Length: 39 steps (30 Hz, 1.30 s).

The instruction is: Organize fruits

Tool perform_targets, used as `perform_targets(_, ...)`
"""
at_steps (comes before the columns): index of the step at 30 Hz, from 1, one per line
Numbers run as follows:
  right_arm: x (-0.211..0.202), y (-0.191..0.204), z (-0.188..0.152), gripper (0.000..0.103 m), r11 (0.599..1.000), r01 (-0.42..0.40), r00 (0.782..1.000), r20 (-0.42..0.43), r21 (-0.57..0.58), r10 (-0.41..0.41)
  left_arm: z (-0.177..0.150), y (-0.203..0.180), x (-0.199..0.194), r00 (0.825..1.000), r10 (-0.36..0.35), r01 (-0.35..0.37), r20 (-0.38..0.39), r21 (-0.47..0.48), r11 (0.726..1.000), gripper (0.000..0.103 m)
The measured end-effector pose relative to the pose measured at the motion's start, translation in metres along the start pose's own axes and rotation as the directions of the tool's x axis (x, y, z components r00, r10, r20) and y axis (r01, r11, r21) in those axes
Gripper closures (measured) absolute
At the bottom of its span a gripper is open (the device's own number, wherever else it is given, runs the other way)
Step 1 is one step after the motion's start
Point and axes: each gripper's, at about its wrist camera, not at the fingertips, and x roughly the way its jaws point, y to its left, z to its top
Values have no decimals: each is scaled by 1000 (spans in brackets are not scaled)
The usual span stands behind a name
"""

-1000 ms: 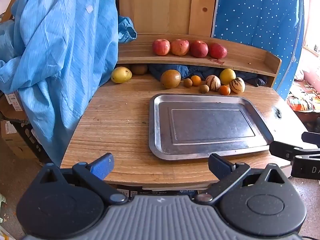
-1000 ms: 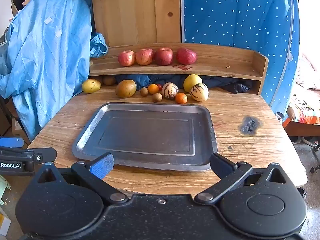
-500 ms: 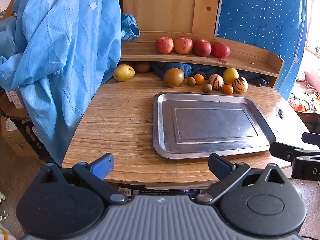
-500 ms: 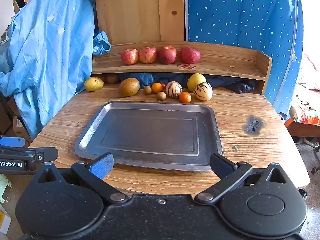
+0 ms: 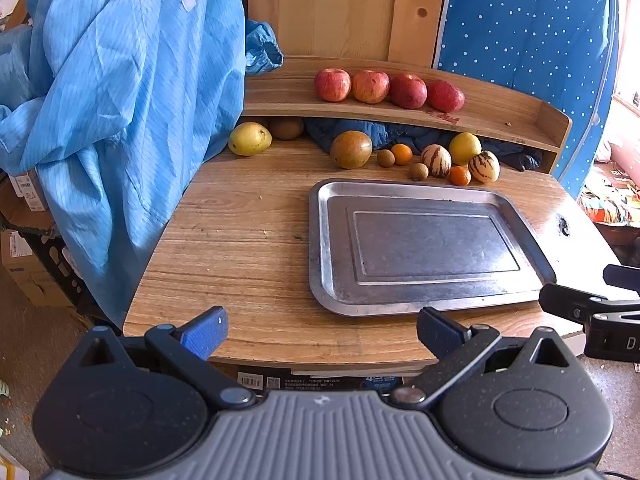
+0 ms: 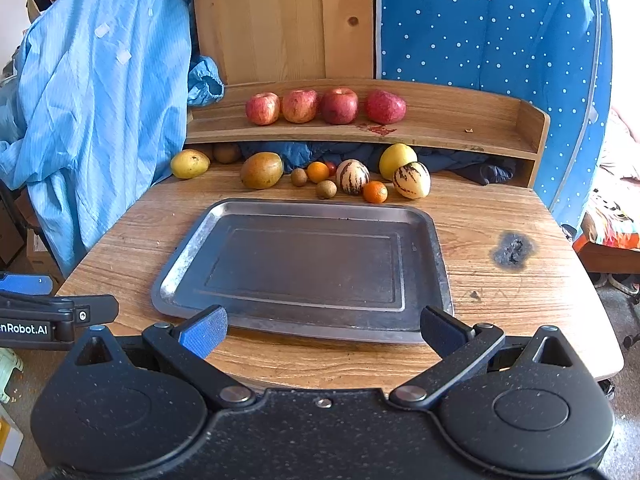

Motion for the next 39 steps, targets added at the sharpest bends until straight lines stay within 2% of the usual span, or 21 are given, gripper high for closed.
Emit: perform_targets(39, 23, -9, -2, 1, 1000, -7, 998, -62, 24, 9, 3, -2, 26, 997, -11, 12, -74, 9, 1000, 1)
